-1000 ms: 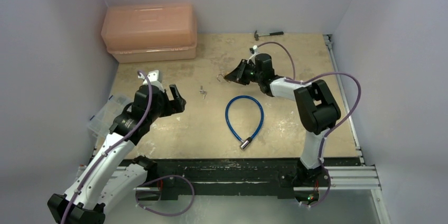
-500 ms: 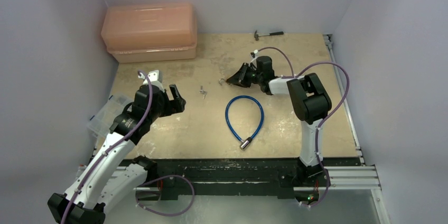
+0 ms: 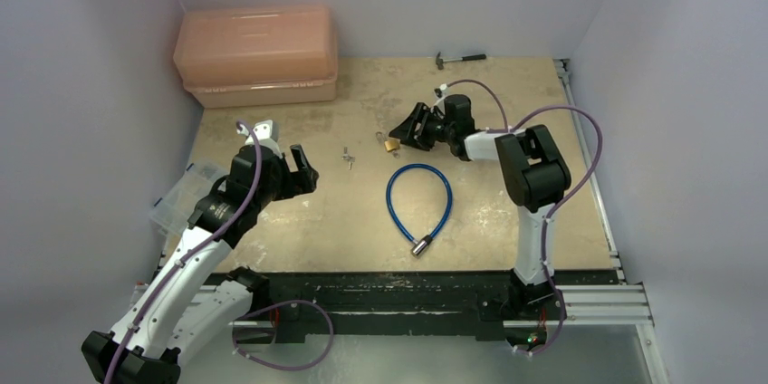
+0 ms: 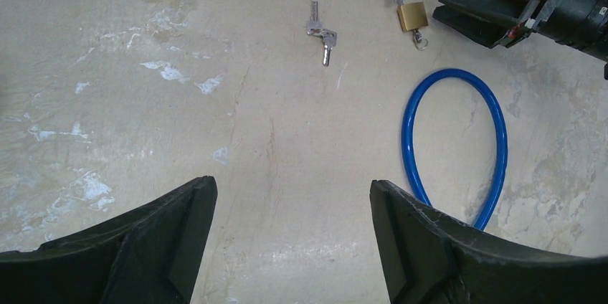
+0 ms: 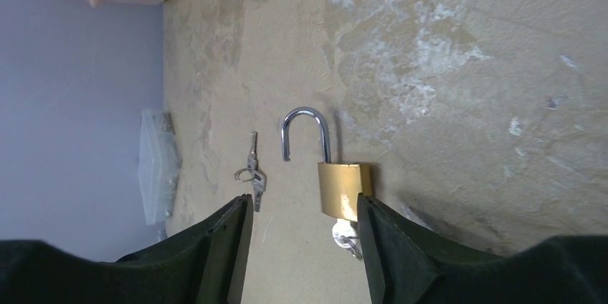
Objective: Unlock with the key
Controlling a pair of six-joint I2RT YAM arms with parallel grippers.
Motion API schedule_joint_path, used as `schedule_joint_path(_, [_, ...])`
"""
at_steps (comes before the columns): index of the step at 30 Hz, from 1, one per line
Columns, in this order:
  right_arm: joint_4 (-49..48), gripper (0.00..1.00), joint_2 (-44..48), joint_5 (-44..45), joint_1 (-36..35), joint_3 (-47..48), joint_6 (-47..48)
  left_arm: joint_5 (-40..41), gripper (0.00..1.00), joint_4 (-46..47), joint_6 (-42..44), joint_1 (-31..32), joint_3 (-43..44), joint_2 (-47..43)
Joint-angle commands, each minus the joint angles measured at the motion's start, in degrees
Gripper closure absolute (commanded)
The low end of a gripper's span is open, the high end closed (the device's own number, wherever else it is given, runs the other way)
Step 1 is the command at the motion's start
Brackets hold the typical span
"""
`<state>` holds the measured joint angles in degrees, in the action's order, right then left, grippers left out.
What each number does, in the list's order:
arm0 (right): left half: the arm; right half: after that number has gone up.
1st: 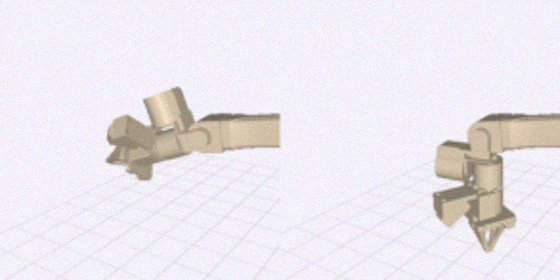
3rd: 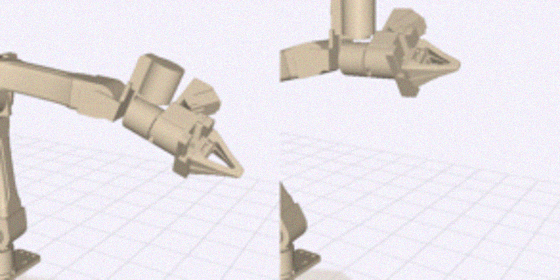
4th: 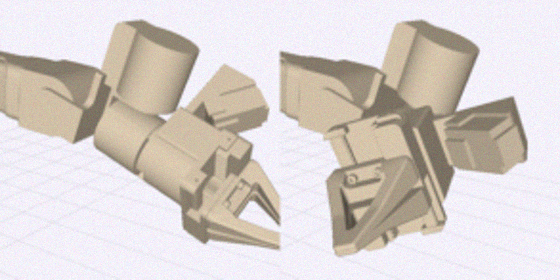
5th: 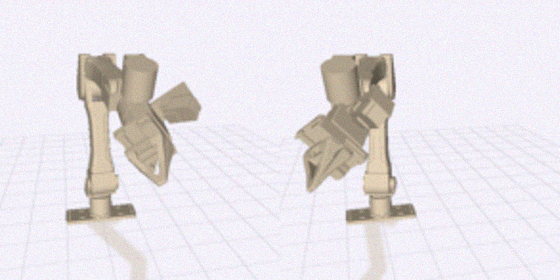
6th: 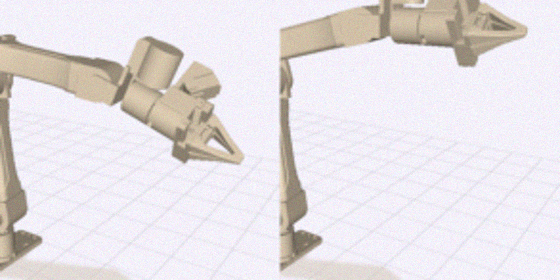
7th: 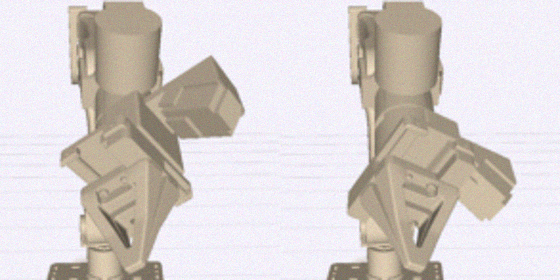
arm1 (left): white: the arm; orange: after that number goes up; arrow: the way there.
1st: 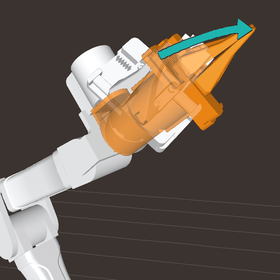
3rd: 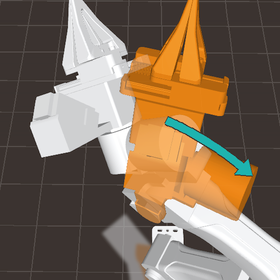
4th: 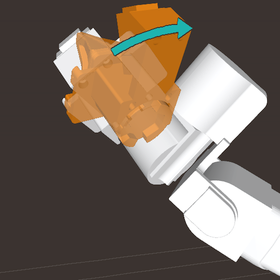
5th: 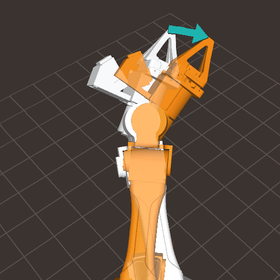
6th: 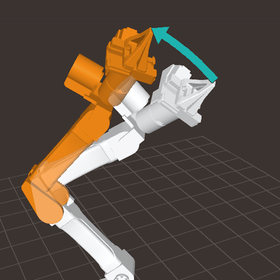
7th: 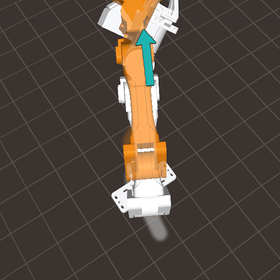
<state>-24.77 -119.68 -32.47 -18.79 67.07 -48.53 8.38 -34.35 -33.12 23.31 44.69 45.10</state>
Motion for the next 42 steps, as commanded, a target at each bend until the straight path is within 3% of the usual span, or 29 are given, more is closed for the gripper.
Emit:
schedule_joint_path(1, [3.10, 0.37, 3.32, 1.77, 1.11, 1.63, 2.90, -0.02, 0.17, 2.08, 2.00, -0.10, 0.81, -0.61])
schedule_joint_path(10, [17.30, 0.34, 15.81, 10.57, 2.66, 0.07, 13.54, 0.26, 0.17, 2.23, 2.45, -0.11, 0.79, -1.71])
schedule_joint_path(18, [26.62, 0.31, 30.54, 19.31, 1.22, -6.26, 17.44, 0.38, 0.17, 2.65, 3.20, -0.20, 0.24, -2.89])
schedule_joint_path(20, [28.78, 0.30, 35.26, 21.55, -0.49, -7.68, 17.60, -0.01, 0.17, 3.40, 3.51, -0.15, -0.27, -3.44])
schedule_joint_path(22, [30.93, 0.22, 39.30, 24.58, -3.17, -9.08, 17.57, -0.22, 0.14, 3.75, 3.70, -0.19, -0.55, -3.90])
schedule_joint_path(24, [33.32, 0.12, 43.01, 28.50, -6.78, -10.03, 16.91, 0.32, 0.02, 3.83, 3.32, -0.20, -0.77, -4.27])
schedule_joint_path(27, [36.02, 0.02, 48.24, 32.71, -12.47, -12.29, 13.71, 0.28, 0.01, 4.32, 3.31, -0.20, -1.29, -4.41])
schedule_joint_path(32, [39.23, 0.02, 56.07, 39.89, -21.15, -17.10, 8.95, -0.14, 0.02, 5.15, 3.53, -0.20, -1.75, -3.78])
schedule_joint_path(37, [40.40, 0.06, 55.79, 40.24, -26.46, -16.91, 12.00, -0.29, 0.04, 4.66, 3.25, -0.20, -1.29, -3.27])
schedule_joint_path(42, [38.71, 0.08, 46.87, 38.33, -27.48, -9.42, 18.89, 0.24, 0.06, 4.43, 3.26, -0.20, -1.11, -3.73])
